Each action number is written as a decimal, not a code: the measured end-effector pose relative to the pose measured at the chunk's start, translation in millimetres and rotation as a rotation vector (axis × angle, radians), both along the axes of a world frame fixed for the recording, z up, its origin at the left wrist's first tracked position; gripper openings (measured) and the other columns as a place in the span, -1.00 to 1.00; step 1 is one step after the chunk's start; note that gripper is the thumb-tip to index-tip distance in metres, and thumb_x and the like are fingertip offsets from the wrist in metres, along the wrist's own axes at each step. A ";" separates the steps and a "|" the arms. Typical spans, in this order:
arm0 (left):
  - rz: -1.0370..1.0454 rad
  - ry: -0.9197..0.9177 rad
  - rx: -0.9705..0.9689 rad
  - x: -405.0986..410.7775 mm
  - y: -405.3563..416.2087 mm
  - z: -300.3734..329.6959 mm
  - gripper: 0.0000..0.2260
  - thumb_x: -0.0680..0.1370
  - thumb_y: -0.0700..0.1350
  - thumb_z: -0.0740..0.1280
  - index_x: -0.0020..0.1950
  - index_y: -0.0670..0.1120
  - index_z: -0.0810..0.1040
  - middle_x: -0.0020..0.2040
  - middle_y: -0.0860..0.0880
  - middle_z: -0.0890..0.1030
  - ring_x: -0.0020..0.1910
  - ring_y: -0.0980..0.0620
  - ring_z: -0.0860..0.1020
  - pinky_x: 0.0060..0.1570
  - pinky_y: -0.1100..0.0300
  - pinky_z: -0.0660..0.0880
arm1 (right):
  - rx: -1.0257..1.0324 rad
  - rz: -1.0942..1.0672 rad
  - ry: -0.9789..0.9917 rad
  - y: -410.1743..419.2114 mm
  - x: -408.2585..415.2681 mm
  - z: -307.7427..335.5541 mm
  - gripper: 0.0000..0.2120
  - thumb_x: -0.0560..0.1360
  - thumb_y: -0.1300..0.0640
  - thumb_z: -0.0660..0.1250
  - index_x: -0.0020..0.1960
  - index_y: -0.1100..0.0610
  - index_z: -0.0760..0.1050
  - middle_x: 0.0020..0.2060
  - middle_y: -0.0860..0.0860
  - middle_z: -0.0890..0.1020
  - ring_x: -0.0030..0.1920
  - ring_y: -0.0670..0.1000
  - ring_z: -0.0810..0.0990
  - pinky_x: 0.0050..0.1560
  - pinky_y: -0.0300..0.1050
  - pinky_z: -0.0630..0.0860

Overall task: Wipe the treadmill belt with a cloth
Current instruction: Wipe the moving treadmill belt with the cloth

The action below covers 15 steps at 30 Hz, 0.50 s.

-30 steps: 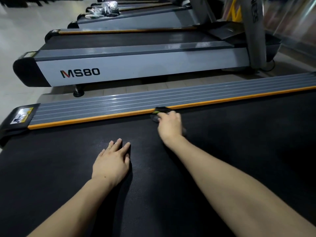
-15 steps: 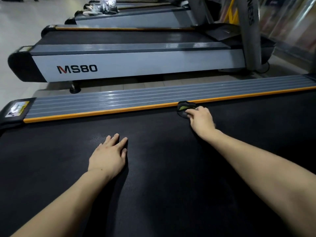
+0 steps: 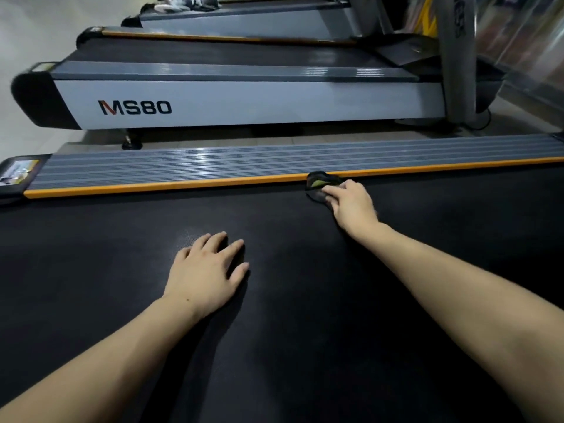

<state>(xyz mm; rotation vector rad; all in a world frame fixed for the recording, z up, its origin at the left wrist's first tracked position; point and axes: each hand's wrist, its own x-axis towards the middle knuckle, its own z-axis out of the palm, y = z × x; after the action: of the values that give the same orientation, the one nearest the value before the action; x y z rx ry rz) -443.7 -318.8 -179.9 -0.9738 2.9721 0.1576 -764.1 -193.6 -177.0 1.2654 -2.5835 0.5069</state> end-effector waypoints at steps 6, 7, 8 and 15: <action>0.019 0.011 -0.042 -3.9 0.5 -3.3 -0.44 0.53 0.40 -0.02 0.48 0.28 0.35 0.48 0.08 0.39 0.47 -0.04 0.30 0.36 -0.07 0.34 | -0.038 0.518 0.003 114.5 69.9 -6.6 -0.79 0.58 0.06 0.37 0.19 0.00 0.64 0.00 0.07 0.56 -0.08 0.06 0.50 -0.03 -0.12 0.48; 0.026 0.013 -0.043 -3.5 2.7 -4.2 -0.42 0.52 0.40 -0.03 0.48 0.28 0.35 0.49 0.08 0.39 0.49 -0.04 0.30 0.38 -0.07 0.33 | -0.008 0.582 0.003 121.1 68.5 -4.8 -0.79 0.59 0.07 0.36 0.20 0.02 0.63 0.02 0.08 0.56 -0.06 0.06 0.49 -0.02 -0.13 0.46; 0.033 0.013 -0.041 -2.9 4.8 -5.8 -0.41 0.52 0.39 -0.05 0.50 0.28 0.33 0.51 0.07 0.37 0.52 -0.05 0.28 0.42 -0.06 0.30 | 0.014 0.612 0.037 116.1 58.7 -4.7 -0.79 0.60 0.07 0.35 0.21 0.03 0.62 0.02 0.10 0.55 -0.07 0.07 0.48 -0.01 -0.12 0.45; 0.053 0.009 0.027 -1.5 10.7 -1.3 -0.47 0.62 0.33 0.02 0.59 0.26 0.19 0.63 0.08 0.18 0.62 -0.04 0.07 0.56 -0.04 0.09 | -0.014 0.089 -0.046 -0.5 -3.4 7.6 -0.76 0.59 0.01 0.32 0.23 -0.08 0.62 0.01 0.10 0.53 0.10 0.19 0.50 0.12 -0.01 0.47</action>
<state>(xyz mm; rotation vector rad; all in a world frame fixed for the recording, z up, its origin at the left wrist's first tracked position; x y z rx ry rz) -445.2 -308.1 -181.2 -1.0526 2.9458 0.2029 -767.4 -194.1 -169.4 1.3847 -2.5655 0.5761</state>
